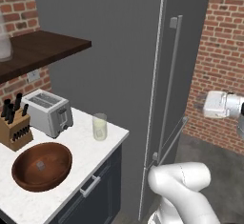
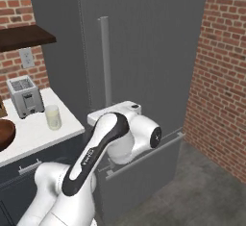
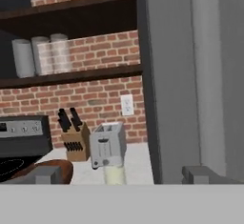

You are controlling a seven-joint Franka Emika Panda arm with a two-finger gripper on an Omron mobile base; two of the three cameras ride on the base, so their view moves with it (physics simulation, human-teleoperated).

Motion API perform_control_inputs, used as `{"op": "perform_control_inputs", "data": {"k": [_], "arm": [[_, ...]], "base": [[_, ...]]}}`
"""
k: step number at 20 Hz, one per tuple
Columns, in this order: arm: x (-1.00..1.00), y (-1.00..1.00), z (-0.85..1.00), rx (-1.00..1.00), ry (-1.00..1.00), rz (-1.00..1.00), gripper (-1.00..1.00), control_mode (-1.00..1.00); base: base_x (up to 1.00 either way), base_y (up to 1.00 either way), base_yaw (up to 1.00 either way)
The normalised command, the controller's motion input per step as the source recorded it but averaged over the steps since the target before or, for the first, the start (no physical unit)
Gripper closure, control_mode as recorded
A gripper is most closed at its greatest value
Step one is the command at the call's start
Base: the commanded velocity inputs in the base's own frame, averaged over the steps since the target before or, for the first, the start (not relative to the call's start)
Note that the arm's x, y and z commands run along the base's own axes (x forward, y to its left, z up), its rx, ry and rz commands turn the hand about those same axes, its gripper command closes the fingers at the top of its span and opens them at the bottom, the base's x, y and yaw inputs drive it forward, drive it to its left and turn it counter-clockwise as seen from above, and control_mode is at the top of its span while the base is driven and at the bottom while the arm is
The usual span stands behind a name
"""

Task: Grab a lemon wedge from the fridge and one ice cube from the ice bowl, and put them in the glass of lemonade.

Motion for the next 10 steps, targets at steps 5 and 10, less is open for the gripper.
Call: {"op": "perform_control_inputs", "data": {"k": [5, 10], "arm": [[0.19, 0.08, 0.15, -0.14, 0.06, 0.02, -1.0, -1.0], [0.42, 0.05, 0.09, -0.03, 0.2, 0.0, -1.0, -1.0]], "base": [[0.0, 0.0, 0.0], [0.0, 0.0, 0.0]]}}
